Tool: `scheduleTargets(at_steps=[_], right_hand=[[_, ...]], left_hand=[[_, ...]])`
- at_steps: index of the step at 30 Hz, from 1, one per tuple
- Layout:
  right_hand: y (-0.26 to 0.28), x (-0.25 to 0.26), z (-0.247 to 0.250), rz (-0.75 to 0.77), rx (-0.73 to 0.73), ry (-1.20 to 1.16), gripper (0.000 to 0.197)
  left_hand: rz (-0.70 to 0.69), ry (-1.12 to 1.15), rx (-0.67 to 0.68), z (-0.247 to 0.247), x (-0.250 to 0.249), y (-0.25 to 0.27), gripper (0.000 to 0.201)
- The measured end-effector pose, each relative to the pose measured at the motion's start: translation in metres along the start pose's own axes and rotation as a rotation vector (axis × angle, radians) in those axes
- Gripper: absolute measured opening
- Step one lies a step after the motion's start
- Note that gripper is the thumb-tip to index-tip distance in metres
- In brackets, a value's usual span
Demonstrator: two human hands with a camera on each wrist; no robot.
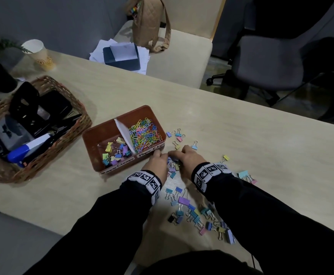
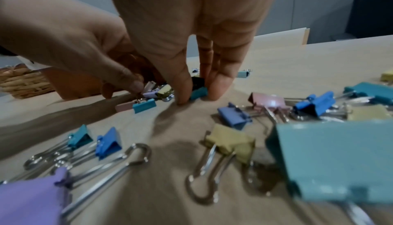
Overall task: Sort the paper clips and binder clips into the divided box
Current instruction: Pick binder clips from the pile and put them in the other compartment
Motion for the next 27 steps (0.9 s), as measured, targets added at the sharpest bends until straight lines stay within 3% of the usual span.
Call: scheduleTargets(at_steps=[6, 16, 21, 27], right_hand=[[0.000, -0.003, 0.001, -0.048, 0.089, 0.029, 0.042], [0.010, -0.001, 0.009, -0.167, 0.041, -0.045, 0.023], [0.022, -0.011, 0.014, -0.272, -0.044, -0.279, 0.018], [0.030, -0.002, 0.010, -0.389, -0.094, -0.816, 0.014]], left_hand=[[0.047, 0.073, -0.014, -0.003, 0.003, 0.008, 0.027], [0.037, 0.098, -0.038, 0.002, 0.007, 0.011, 0.017], [0.083, 0.322, -0.090, 0.013, 0.026, 0.024, 0.018], [0.120, 0.568, -0.133, 0.030, 0.058, 0.061, 0.015]])
Point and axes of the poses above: each hand's wrist, its own y-axis away from the middle knuckle, its own z-axis out of the back of the hand, x = y × z, the point moved 7 cm from there along -y, towards the middle knuckle, and after that the axes turned 10 degrees about z, right-handed, at the moved point
